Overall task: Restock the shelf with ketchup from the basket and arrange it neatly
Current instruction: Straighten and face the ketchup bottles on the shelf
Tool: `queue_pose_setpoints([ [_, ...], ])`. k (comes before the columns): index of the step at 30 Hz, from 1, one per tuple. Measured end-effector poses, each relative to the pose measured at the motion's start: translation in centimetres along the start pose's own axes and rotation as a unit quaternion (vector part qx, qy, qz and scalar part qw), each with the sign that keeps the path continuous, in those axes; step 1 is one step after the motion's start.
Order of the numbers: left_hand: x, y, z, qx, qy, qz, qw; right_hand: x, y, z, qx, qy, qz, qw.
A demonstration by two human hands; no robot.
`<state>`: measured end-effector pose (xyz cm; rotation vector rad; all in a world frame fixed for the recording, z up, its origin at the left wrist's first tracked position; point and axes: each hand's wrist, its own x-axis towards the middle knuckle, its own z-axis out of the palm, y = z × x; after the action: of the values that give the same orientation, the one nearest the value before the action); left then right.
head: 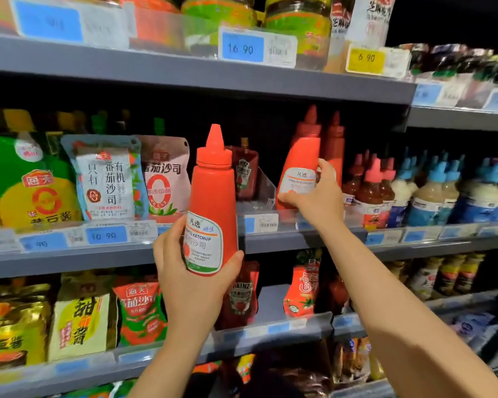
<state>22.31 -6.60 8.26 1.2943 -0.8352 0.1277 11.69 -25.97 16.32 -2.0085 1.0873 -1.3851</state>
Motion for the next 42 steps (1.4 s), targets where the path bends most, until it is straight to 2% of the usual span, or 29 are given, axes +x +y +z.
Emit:
queue_pose_setpoints([
  [7,0.1,-1.1,0.4,0.036,0.011,0.016,0.999,1.2,0.6,0.1,-0.048,-0.073,-0.013,0.996],
  [12,0.2,-0.6,1.4,0.031,0.012,0.022,0.999,1.0,1.1,-0.1,-0.093,-0.051,-0.053,0.993],
  [15,0.1,-0.2,2.1,0.026,0.018,0.031,0.999,1.1,1.1,-0.2,-0.097,-0.072,-0.056,0.991],
  [19,-0.1,0.4,2.9,0.011,0.018,0.032,0.999,0.7,1.3,0.3,-0.099,-0.058,-0.063,0.991],
  [21,-0.2,0.8,3.1,0.007,0.017,0.036,0.999,-0.5,0.9,0.1,-0.058,-0.038,-0.082,0.994],
  [24,-0.2,1.0,3.4,0.016,0.011,0.048,0.999,-4.3,-1.0,-1.6,0.098,0.014,-0.137,0.986],
  [25,-0.2,1.1,3.6,0.018,0.010,0.049,0.999,-5.9,-1.8,-2.4,0.143,0.013,-0.131,0.981],
  [27,-0.2,1.4,4.3,0.027,0.007,0.059,0.998,-9.0,-3.5,-4.2,0.203,-0.030,-0.075,0.976],
  [29,-0.4,2.0,5.5,0.055,0.001,0.104,0.993,-10.9,-4.8,-5.9,0.222,-0.106,-0.022,0.969],
  [31,-0.9,2.6,7.1,0.075,-0.012,0.146,0.986,-11.4,-5.3,-7.3,0.254,-0.141,0.011,0.957],
  [36,-2.0,4.1,11.6,0.077,-0.034,0.251,0.964,-11.1,-4.1,-9.3,0.296,-0.020,0.054,0.953],
  [39,-2.1,4.8,13.2,0.057,-0.062,0.298,0.951,-10.4,-3.6,-9.9,0.351,0.055,0.078,0.932],
  [42,-1.9,5.2,13.8,0.054,-0.079,0.340,0.935,-9.6,-3.4,-10.4,0.359,0.103,0.083,0.924],
])
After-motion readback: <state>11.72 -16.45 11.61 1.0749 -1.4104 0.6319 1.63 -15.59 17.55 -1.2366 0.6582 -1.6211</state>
